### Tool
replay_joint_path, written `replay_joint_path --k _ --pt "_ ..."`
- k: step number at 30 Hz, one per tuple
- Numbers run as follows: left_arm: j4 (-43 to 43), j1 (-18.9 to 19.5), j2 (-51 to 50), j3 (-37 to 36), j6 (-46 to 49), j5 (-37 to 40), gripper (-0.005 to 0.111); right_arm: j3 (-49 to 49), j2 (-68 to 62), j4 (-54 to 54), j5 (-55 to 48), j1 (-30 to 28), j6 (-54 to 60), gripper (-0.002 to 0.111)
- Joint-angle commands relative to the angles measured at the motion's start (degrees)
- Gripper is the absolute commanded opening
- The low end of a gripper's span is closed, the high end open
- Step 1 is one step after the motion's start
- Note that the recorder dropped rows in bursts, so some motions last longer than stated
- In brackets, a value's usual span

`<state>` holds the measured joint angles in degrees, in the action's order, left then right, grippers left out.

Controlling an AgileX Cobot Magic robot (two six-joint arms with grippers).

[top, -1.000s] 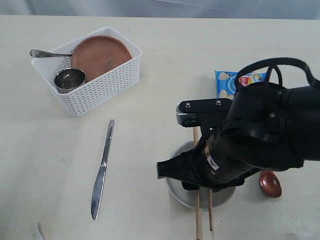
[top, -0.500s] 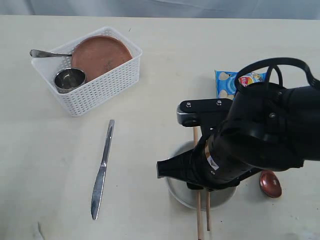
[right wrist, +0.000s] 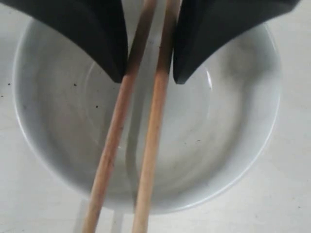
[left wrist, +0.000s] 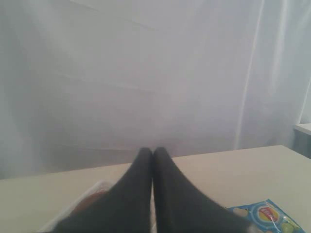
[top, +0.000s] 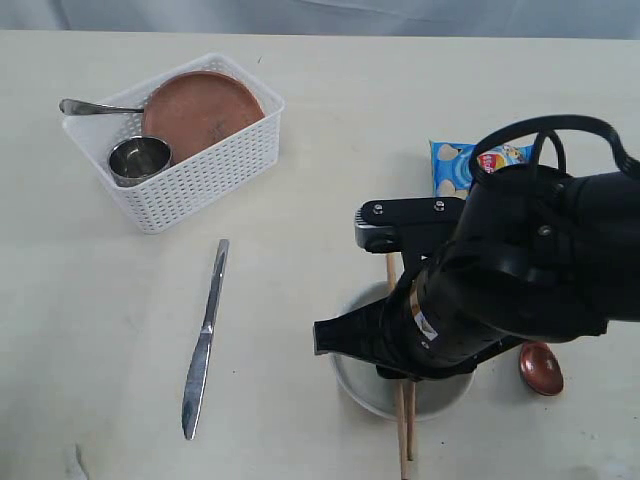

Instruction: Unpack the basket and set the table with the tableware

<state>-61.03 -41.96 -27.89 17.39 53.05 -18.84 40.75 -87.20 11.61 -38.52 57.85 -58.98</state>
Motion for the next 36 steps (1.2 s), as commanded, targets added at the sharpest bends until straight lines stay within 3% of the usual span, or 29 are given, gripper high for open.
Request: replay_joint_path --k 1,23,29,36 --pt "-0.27 0.12 0.3 -0.29 -0.49 -0.36 0.0 -0.21 0.17 0.27 0.08 0.22 -0.36 0.024" --pt "-0.27 0.12 0.3 -0.29 -0.49 -0.36 0.0 -0.21 0.17 0.27 0.31 0.22 -0.14 0.023" --pt "-0.27 0.12 0.3 -0.29 -0.49 -0.36 0.0 -0.21 0.17 0.38 0.68 0.22 -0.14 0.011" --pt "-0.27 0.12 0.3 -0.29 -0.49 -0.36 0.0 -0.21 0.17 0.49 0.68 0.22 -0.14 0.011"
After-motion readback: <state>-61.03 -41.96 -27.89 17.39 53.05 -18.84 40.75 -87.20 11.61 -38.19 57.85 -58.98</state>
